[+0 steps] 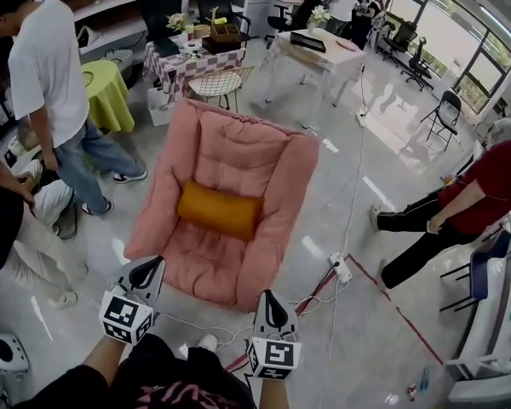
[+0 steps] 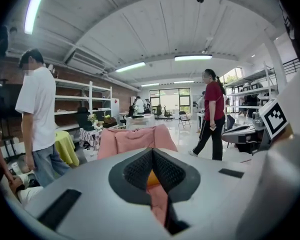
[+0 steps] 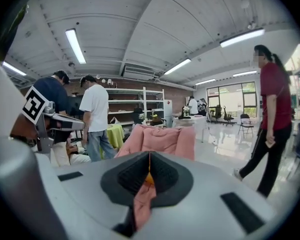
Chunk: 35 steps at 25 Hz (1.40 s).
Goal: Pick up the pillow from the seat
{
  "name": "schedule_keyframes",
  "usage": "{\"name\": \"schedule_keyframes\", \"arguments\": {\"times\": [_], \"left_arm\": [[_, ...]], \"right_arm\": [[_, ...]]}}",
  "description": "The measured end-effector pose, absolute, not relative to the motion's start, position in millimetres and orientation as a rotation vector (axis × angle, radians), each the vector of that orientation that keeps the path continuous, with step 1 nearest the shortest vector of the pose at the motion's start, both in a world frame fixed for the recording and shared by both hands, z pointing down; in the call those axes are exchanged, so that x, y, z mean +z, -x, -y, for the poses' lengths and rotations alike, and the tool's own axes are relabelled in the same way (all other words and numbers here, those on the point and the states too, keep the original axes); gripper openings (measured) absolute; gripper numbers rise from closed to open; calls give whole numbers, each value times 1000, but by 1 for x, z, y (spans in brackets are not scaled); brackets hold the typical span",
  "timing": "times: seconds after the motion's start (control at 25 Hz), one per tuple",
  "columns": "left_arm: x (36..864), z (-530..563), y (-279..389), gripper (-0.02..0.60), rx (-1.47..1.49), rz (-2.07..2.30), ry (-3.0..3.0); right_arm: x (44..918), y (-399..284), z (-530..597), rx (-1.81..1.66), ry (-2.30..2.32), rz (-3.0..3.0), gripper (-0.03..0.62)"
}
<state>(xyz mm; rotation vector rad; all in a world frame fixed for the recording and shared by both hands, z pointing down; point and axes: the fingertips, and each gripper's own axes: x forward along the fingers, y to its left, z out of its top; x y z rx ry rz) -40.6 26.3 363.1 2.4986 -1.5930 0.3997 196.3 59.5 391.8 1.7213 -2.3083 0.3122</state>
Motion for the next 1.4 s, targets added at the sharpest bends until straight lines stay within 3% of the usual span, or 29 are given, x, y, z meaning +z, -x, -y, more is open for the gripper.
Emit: {"name": "schedule_keyframes", "arguments": {"times": [0.64, 1.4], "left_arm": [[330, -20, 42, 8, 308, 1621, -2547], [334, 31, 102, 8, 271, 1531, -2584]], "right_arm": [[359, -208, -48, 224, -1807, 2291, 20], [353, -146, -7, 225, -1865, 2228, 20]]}}
